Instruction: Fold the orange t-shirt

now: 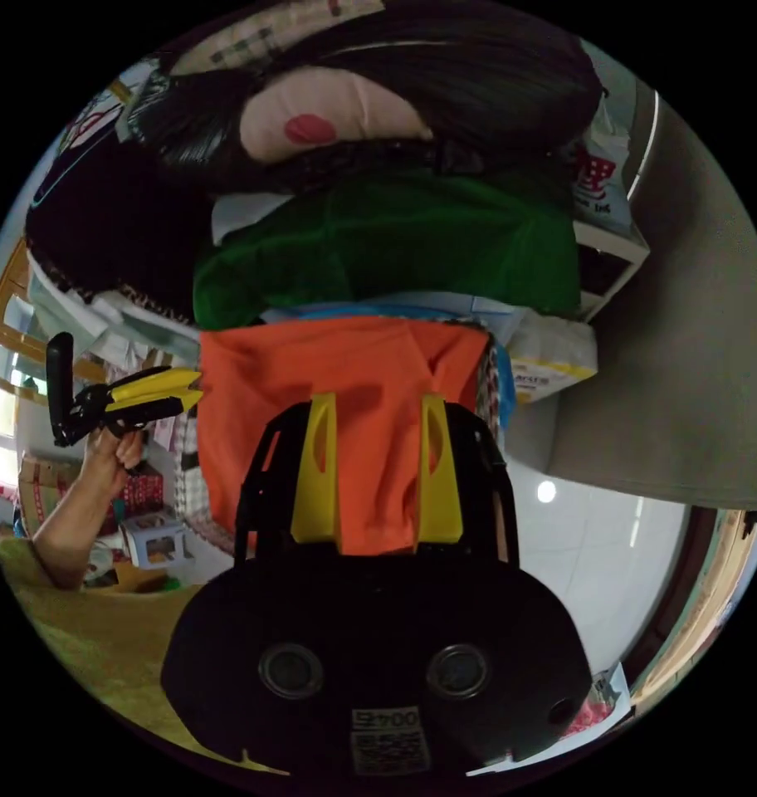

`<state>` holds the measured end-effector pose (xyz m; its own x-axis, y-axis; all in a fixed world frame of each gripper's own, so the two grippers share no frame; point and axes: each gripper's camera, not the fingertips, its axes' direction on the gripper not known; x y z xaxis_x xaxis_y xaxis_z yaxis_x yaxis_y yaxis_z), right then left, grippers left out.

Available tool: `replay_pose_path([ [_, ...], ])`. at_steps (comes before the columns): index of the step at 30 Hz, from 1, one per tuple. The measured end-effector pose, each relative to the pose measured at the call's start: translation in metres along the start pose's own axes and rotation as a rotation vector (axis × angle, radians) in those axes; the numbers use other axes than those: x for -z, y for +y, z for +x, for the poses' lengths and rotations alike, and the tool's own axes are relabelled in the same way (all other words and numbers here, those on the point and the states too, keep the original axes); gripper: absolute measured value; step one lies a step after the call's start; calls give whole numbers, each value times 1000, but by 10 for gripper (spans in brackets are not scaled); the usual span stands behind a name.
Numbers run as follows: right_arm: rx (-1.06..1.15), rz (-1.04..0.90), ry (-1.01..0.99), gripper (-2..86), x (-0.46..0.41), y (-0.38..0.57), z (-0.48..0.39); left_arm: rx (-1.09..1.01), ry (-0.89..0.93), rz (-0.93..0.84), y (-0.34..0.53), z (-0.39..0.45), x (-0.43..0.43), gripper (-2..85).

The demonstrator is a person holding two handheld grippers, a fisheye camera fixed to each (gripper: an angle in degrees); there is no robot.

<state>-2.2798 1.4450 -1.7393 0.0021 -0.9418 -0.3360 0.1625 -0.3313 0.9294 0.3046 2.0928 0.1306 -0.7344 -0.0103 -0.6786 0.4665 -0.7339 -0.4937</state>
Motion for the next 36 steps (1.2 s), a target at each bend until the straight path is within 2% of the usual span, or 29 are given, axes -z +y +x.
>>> replay_pose_path([
  [6,-66,-51,33,139,35,-11,27,138,-81,-71,-29,-17,-107,99],
  [12,-67,-138,24,144,86,18,54,216,-59,-85,-32,-30,-210,95],
  [21,-132,-74,-98,141,235,110,110,242,15,-52,-26,-60,-367,91],
  [24,-131,-28,-93,135,322,151,116,204,1,-19,-11,-56,-400,87],
  [27,-124,114,-117,124,443,225,117,111,13,50,11,-35,-420,79],
  [31,-227,310,-167,88,626,384,125,-61,131,107,36,12,-456,55],
  [34,-357,424,-172,13,750,529,136,-231,281,38,54,64,-517,20],
  [36,-475,470,-160,2,819,626,145,-370,390,-62,68,116,-581,9],
])
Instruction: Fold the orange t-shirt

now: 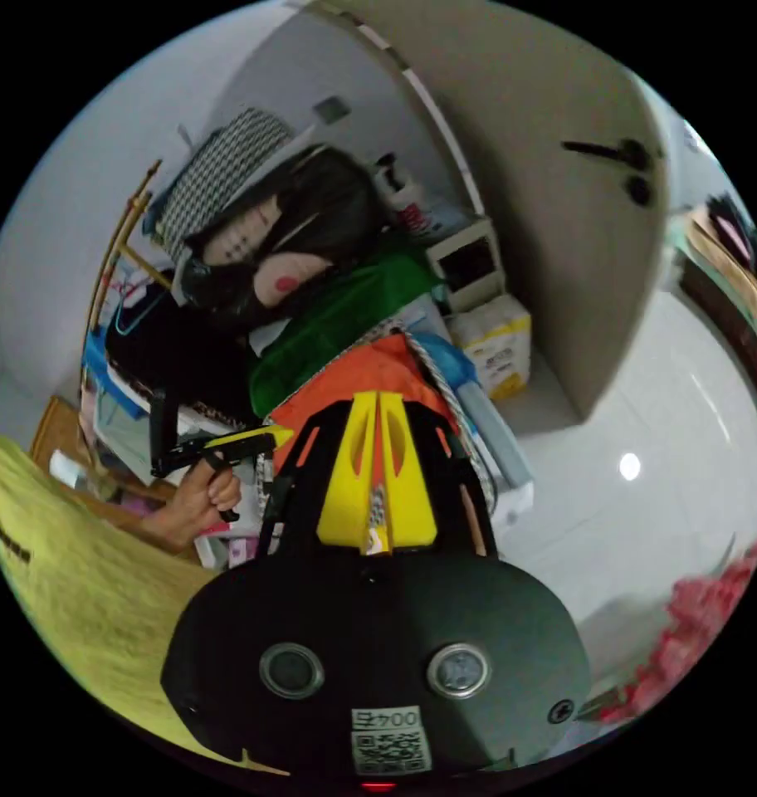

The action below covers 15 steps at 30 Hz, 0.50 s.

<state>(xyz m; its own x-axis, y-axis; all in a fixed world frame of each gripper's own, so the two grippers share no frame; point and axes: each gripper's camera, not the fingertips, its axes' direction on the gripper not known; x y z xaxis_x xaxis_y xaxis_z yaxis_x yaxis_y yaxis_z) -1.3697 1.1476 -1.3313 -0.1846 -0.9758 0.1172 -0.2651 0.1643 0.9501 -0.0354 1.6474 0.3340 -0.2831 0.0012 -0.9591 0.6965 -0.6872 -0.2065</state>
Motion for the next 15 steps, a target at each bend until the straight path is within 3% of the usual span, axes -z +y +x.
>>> replay_pose_path([
  [6,-424,291,204,-7,367,203,92,-419,191,-249,8,113,-206,2],
  [8,-589,433,353,-7,506,308,110,-516,239,-299,25,151,-268,2],
  [15,-900,655,611,-7,814,587,138,-753,359,-463,178,312,-532,1],
])
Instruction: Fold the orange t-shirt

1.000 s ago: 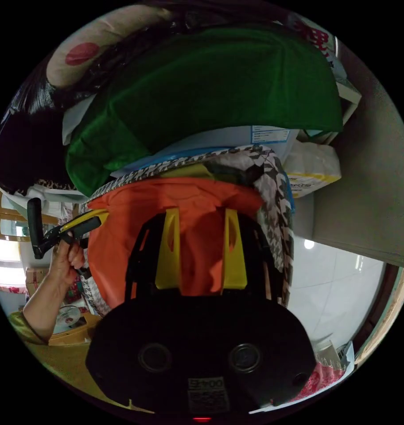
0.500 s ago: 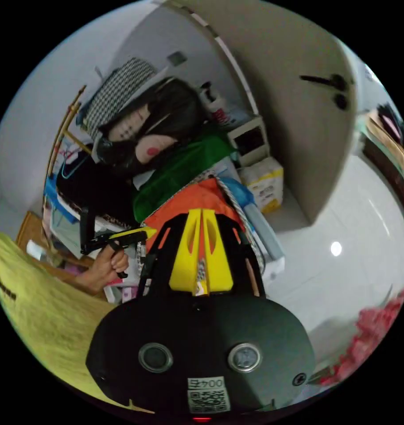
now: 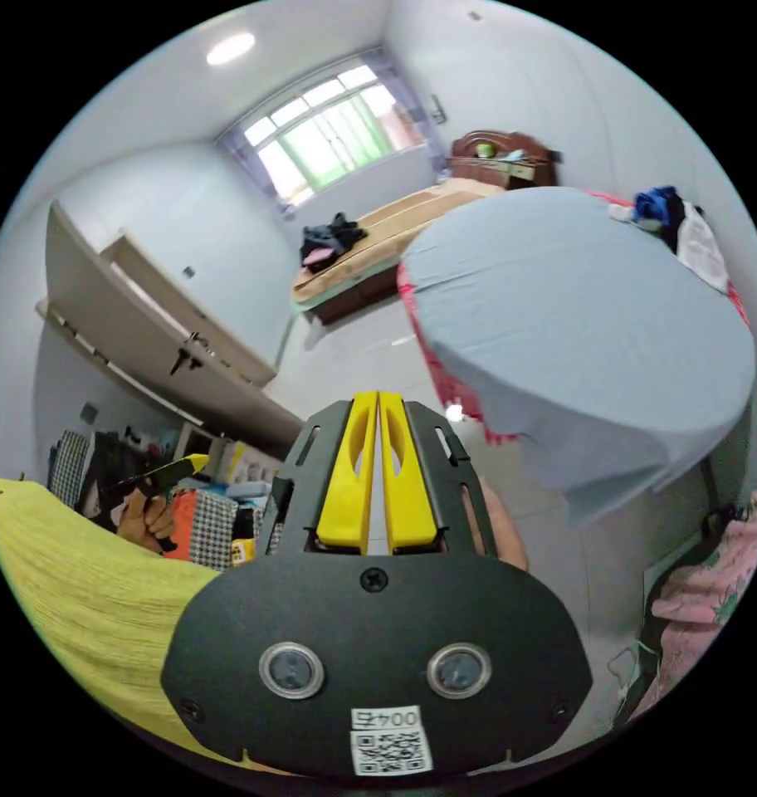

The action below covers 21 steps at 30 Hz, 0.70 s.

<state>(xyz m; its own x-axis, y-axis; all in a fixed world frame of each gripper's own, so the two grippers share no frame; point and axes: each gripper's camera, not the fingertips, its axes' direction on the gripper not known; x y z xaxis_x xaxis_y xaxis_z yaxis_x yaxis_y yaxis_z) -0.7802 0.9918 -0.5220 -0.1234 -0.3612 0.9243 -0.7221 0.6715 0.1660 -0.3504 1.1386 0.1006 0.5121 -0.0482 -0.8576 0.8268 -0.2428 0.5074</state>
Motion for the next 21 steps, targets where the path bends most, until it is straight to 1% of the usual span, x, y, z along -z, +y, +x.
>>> replay_pose_path([
  [1,-25,7,17,-7,37,-20,48,-13,17,-10,-5,9,-29,1],
  [2,-46,17,47,-7,72,-41,92,-38,43,-28,-13,26,-85,1],
  [3,-57,19,62,-7,88,-51,112,-67,67,-51,-20,43,-140,1],
  [4,-75,16,77,-7,119,-73,152,-86,82,-61,-22,52,-167,1],
  [5,-96,7,78,-7,147,-96,188,-131,107,-80,-27,68,-218,1],
  [6,-109,4,76,-7,161,-108,205,-178,111,-112,-29,81,-267,1],
  [7,-132,-3,71,-7,185,-131,238,-200,109,-132,-30,86,-290,1],
  [8,-148,-11,60,-7,207,-155,268,-247,98,-168,-31,93,-335,1],
  [9,-160,-15,50,-7,217,-166,282,-293,75,-201,-30,95,-379,1],
  [10,-180,-15,34,-7,234,-188,308,-314,59,-217,-30,95,-401,1],
  [12,-194,-24,28,-7,257,-222,342,-371,0,-283,-31,81,-487,1],
  [13,-203,-45,30,-7,269,-244,362,-376,-10,-298,-32,75,-509,1],
  [15,-218,-62,45,-7,286,-275,389,-387,-12,-365,-42,48,-600,1],
  [16,-223,-75,44,-7,296,-296,407,-392,-13,-383,-46,41,-625,1],
  [18,-226,-113,50,-7,309,-330,432,-436,-48,-440,-60,18,-722,1],
  [19,-218,-133,67,-7,318,-353,449,-454,-57,-452,-63,13,-748,1],
  [21,-191,-154,108,-7,333,-390,473,-528,-95,-478,-79,-5,-850,2],
])
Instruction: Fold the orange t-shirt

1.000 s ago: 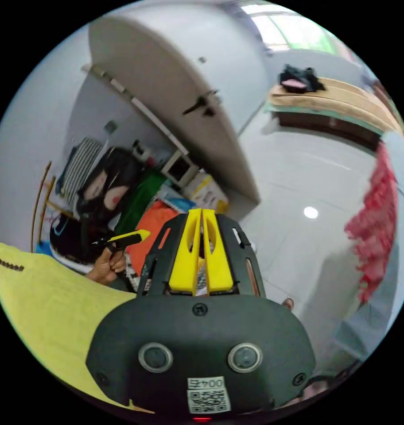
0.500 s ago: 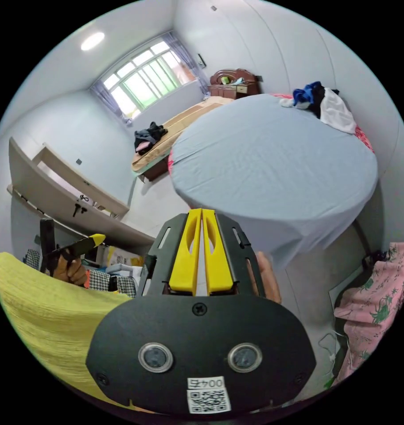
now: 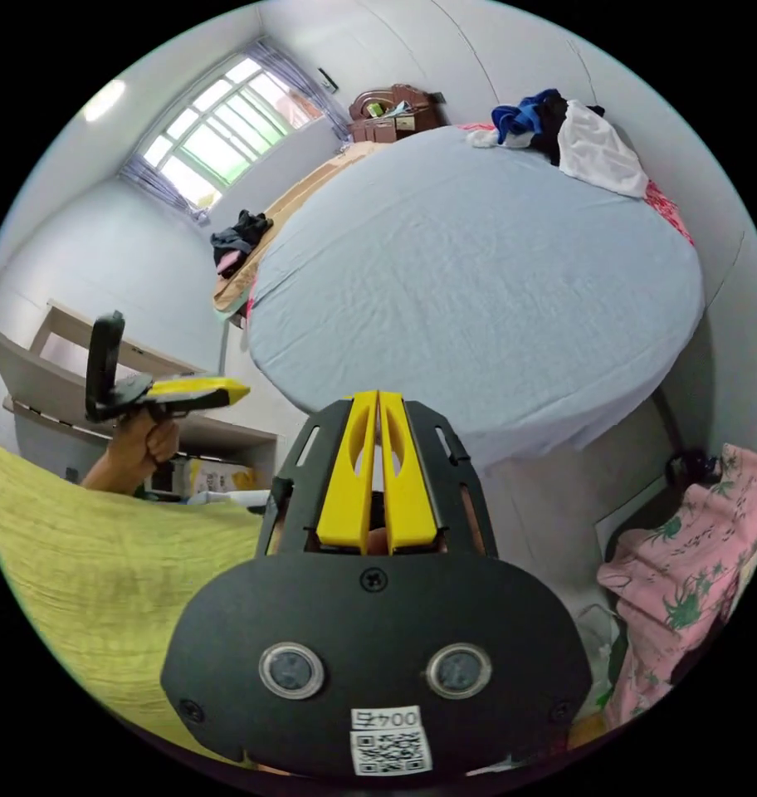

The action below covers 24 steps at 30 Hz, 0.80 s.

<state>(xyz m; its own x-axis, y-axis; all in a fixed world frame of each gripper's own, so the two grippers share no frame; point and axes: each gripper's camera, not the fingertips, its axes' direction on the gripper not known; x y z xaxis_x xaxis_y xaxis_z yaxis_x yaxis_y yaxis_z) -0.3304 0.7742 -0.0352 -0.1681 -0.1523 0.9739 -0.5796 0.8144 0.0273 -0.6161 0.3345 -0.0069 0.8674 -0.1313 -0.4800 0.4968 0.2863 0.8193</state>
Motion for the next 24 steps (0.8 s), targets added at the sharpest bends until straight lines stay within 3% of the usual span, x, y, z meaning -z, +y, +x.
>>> replay_pose_path([
  [9,32,-156,272,-8,69,-208,107,-57,-79,-174,-136,-102,-310,2],
  [16,125,-328,383,-8,97,-332,184,-10,-107,-252,-147,-144,-471,2],
  [24,368,-438,467,-8,141,-428,259,197,-207,-179,-116,-187,-614,5],
])
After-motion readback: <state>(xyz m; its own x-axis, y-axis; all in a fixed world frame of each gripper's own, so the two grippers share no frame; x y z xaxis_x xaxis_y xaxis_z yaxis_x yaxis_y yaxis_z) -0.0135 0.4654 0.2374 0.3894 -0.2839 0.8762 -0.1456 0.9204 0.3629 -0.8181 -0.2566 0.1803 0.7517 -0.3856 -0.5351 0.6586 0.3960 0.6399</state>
